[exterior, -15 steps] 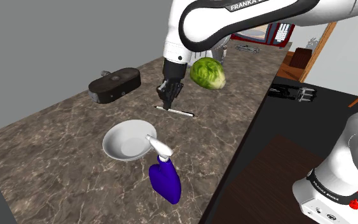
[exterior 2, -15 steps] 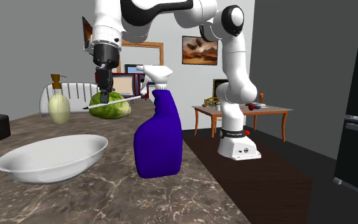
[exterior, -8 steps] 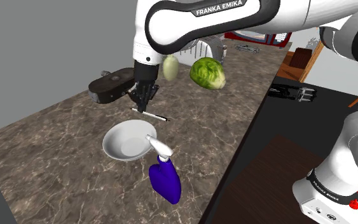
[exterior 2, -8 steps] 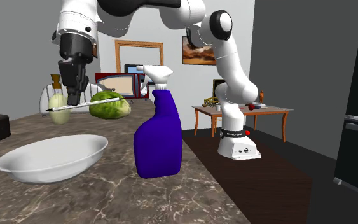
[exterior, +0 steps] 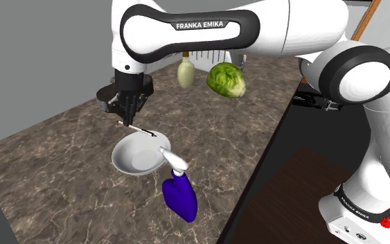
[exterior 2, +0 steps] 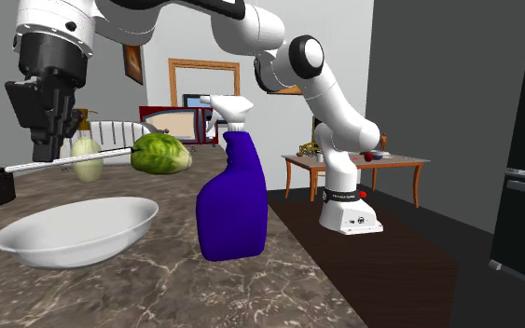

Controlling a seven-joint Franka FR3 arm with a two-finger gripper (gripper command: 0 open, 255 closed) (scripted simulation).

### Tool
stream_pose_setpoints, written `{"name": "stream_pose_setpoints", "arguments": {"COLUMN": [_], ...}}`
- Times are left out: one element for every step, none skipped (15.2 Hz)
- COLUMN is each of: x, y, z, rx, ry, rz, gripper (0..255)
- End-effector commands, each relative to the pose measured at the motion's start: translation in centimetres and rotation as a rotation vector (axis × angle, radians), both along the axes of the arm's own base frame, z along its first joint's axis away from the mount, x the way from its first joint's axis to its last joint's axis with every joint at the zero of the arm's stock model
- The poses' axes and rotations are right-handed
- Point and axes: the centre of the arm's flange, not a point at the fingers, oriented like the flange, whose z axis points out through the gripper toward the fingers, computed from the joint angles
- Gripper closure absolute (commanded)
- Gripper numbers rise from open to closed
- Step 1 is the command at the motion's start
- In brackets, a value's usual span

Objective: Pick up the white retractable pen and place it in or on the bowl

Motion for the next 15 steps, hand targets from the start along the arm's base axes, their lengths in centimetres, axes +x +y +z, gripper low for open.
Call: {"name": "stream_pose_setpoints", "arguments": {"x": [0.1, 0.1, 0.1, 0.1, 0.1, 0.1, 0.1, 0.1, 0.1, 0.1, 0.1, 0.1, 0.1, 0.1, 0.1], "y": [0.1, 0.1, 0.1, 0.1, 0.1, 0.1, 0.1, 0.1, 0.1, 0.1, 0.1, 0.1, 0.1, 0.1, 0.1], "z": [-0.9, -1.4, -1.9, -2.5, -3.0, -3.5, -4.1, -4.6, -5.1, -5.6, -6.2, -6.7, -7.2, -8.1, -8.1], "rx": [0.000, 0.000, 0.000, 0.000, 0.000, 0.000, 0.000, 0.000, 0.000, 0.000, 0.000, 0.000, 0.000, 0.000, 0.000], "ry": [-0.001, -0.001, -0.001, -0.001, -0.001, -0.001, -0.001, -0.001, -0.001, -0.001, -0.001, -0.001, -0.001, -0.001, -0.001], "rz": [-0.001, -0.001, -0.001, -0.001, -0.001, -0.001, -0.001, -0.001, -0.001, -0.001, -0.001, -0.001, -0.001, -0.001, -0.001], "gripper": [255, 255, 255, 255, 255, 255, 255, 255, 255, 255, 255, 255, 255, 255, 255]}}
